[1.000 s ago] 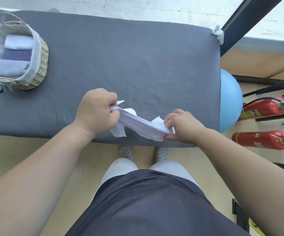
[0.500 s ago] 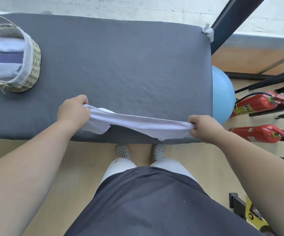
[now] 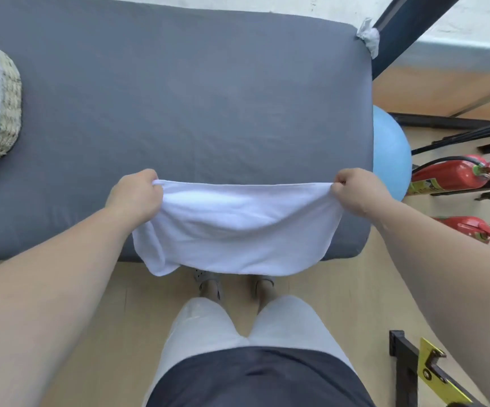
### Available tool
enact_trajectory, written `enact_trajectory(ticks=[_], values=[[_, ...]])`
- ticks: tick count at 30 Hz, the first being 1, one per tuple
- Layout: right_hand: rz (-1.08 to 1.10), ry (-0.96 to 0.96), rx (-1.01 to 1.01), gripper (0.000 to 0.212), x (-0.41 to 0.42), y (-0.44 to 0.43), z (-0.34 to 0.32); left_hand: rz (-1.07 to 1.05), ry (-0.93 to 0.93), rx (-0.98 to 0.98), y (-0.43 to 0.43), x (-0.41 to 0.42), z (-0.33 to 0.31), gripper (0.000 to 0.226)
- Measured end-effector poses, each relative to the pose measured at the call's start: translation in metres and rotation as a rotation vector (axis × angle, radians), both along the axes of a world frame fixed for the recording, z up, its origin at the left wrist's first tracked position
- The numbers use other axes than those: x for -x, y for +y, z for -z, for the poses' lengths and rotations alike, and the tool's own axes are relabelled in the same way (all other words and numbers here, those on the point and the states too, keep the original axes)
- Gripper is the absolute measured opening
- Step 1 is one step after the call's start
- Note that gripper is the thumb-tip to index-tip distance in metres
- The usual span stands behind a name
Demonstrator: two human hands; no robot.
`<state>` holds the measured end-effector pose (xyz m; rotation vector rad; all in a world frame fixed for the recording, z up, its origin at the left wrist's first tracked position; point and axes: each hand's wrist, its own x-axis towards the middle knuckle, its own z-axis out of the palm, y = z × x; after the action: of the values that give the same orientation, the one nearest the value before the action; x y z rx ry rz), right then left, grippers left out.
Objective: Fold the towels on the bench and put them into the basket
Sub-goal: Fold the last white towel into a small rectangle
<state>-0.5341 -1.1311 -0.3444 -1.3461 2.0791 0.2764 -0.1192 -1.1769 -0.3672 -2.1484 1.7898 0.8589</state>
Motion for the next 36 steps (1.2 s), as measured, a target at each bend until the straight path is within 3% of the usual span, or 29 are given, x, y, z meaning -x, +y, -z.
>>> enact_trajectory(ticks=[5, 9, 14, 18, 22, 29, 34, 36], values=[[0.353, -0.149, 0.145, 0.019, 0.003, -0.039, 0.071, 0.006, -0.028, 0.143, -0.047, 0.018, 0.066, 0.018], [0.421, -0.198, 0.143, 0.016, 0.009, -0.069, 0.113, 0.056, -0.069, 0.225, -0.09, 0.025, 0.1, 0.018], [0.498, -0.28, 0.31, 0.009, 0.017, -0.116, 0.133, 0.125, -0.292, 0.317, -0.135, 0.034, 0.116, 0.035], [0.611, -0.381, 0.368, 0.055, 0.013, -0.117, 0.136, 0.223, -0.259, 0.309, -0.116, 0.065, 0.129, 0.07], [0.724, -0.442, 0.473, 0.062, 0.006, -0.078, 0.13, 0.419, -0.022, 0.318, -0.061, 0.128, 0.132, 0.081], [0.829, -0.544, 0.239, 0.046, 0.004, 0.018, 0.123, 0.642, -0.059, 0.236, 0.007, 0.194, 0.155, 0.095], [0.621, -0.645, 0.043, 0.023, -0.001, 0.052, 0.112, 0.621, -0.124, 0.169, 0.013, 0.197, 0.168, 0.101], [0.563, -0.594, 0.024, 0.017, 0.004, 0.057, 0.115, 0.614, -0.124, 0.175, 0.013, 0.199, 0.168, 0.102]])
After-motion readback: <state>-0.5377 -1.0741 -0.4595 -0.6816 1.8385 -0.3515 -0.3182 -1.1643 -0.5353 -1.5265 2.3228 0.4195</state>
